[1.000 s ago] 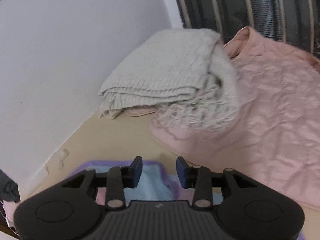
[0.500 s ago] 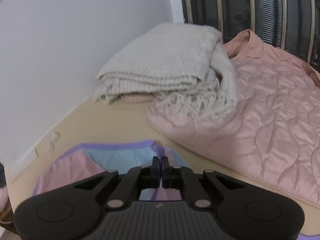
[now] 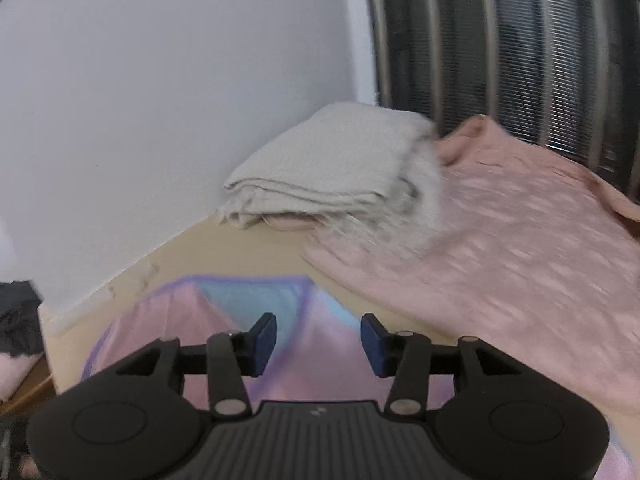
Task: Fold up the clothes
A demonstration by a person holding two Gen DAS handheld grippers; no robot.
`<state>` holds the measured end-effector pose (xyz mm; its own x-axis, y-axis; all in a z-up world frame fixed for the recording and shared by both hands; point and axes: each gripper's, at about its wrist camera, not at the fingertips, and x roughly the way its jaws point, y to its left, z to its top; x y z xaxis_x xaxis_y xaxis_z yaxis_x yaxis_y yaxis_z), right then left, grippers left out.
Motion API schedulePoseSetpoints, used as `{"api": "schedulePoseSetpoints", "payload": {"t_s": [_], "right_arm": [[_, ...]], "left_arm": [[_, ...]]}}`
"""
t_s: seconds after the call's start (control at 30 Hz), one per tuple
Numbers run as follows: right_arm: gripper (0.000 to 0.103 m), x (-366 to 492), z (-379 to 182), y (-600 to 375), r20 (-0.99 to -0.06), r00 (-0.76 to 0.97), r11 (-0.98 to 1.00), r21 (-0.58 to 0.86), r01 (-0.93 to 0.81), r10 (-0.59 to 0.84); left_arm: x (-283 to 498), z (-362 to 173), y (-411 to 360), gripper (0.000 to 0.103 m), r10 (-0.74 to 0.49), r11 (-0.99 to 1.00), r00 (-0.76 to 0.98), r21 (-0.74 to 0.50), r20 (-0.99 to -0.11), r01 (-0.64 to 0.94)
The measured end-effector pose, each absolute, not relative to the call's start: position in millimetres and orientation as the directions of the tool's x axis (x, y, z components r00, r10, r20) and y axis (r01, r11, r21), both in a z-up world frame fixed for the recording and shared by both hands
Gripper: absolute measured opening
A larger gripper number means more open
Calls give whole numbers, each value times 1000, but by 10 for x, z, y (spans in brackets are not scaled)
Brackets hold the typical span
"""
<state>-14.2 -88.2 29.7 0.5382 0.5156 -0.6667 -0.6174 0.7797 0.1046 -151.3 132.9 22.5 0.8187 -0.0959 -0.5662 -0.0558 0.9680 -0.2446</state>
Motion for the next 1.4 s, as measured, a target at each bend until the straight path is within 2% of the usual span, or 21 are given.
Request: {"api": "schedulePoseSetpoints", "payload": {"t_s": [0.1, 0.2, 0.3, 0.4, 0.47, 0.5, 0.53, 0.57, 0.6, 0.7, 0.77, 0.83, 0.87, 0.97, 1.0, 1.03, 1.07, 1.1, 1.3, 1.37, 1.4], "right_arm": [[36, -421, 309, -1191, -645, 557, 778, 93, -621, 523], [34, -657, 280, -1414, -622, 580, 780, 80, -621, 526], [34, -683, 188, -1392, -591, 613, 799, 93, -594, 525], [36, -570, 155, -1322, -577, 625, 808, 109, -579, 526], [32, -523, 105, -1253, -589, 623, 807, 87, -584, 515], [15, -518, 68, -1210, -604, 617, 804, 66, -591, 504], [4, -546, 55, -1212, -598, 629, 804, 45, -592, 497], [4, -550, 59, -1258, -600, 632, 812, 52, -581, 491], [4, -548, 66, -1312, -604, 632, 821, 64, -568, 485], [5, -595, 121, -1508, -600, 641, 834, 84, -545, 480], [15, -656, 194, -1643, -584, 643, 829, 97, -551, 496], [54, -730, 295, -1763, -560, 635, 810, 118, -574, 532], [56, -741, 327, -1791, -543, 652, 814, 106, -572, 529], [54, -577, 250, -1706, -569, 682, 846, 47, -530, 459], [43, -508, 195, -1654, -589, 679, 851, 30, -524, 439], [19, -476, 146, -1614, -601, 670, 846, 19, -532, 435], [8, -452, 97, -1576, -613, 660, 839, 9, -544, 434], [4, -441, 88, -1590, -611, 661, 844, 21, -535, 435], [4, -384, 176, -2047, -586, 712, 914, 143, -380, 388], [10, -386, 183, -2161, -594, 706, 916, 158, -368, 386], [17, -394, 195, -2180, -587, 702, 909, 168, -380, 402]], "left_arm": [[-1609, 246, 1403, 1, -57, 961, 843, -258, -535, -99], [-1642, 278, 1482, 1, -70, 950, 847, -293, -527, -103], [-1613, 270, 1454, 9, -56, 954, 842, -277, -537, -113], [-1611, 275, 1366, 28, -51, 963, 841, -250, -538, -101], [-1612, 249, 1294, 30, -56, 970, 836, -227, -547, -84], [-1608, 230, 1259, 30, -53, 975, 831, -209, -554, -77], [-1603, 206, 1236, 26, -35, 980, 825, -181, -565, -82], [-1599, 185, 1218, 18, -16, 984, 820, -155, -573, -89], [-1600, 173, 1216, 16, 4, 986, 819, -135, -574, -99], [-1589, 175, 1254, 16, 20, 985, 812, -129, -583, -116], [-1579, 216, 1245, 17, 26, 983, 809, -131, -588, -127], [-1608, 306, 1186, 18, -26, 981, 831, -172, -555, -85], [-1607, 341, 1120, 23, -75, 979, 838, -199, -540, -40], [-1514, 322, 849, 27, -133, 983, 826, -181, -548, 39], [-1476, 282, 766, 27, -113, 989, 817, -144, -565, 38], [-1444, 235, 705, 27, -94, 993, 807, -115, -582, 33], [-1424, 193, 672, 27, -86, 994, 798, -103, -596, 30], [-1430, 171, 660, 27, -80, 995, 801, -99, -593, 27], [-1480, 159, 693, 26, -72, 997, 804, -72, -590, 37], [-1473, 181, 710, 26, -77, 996, 798, -80, -597, 36], [-1470, 193, 719, 27, -79, 996, 795, -84, -601, 36]]}}
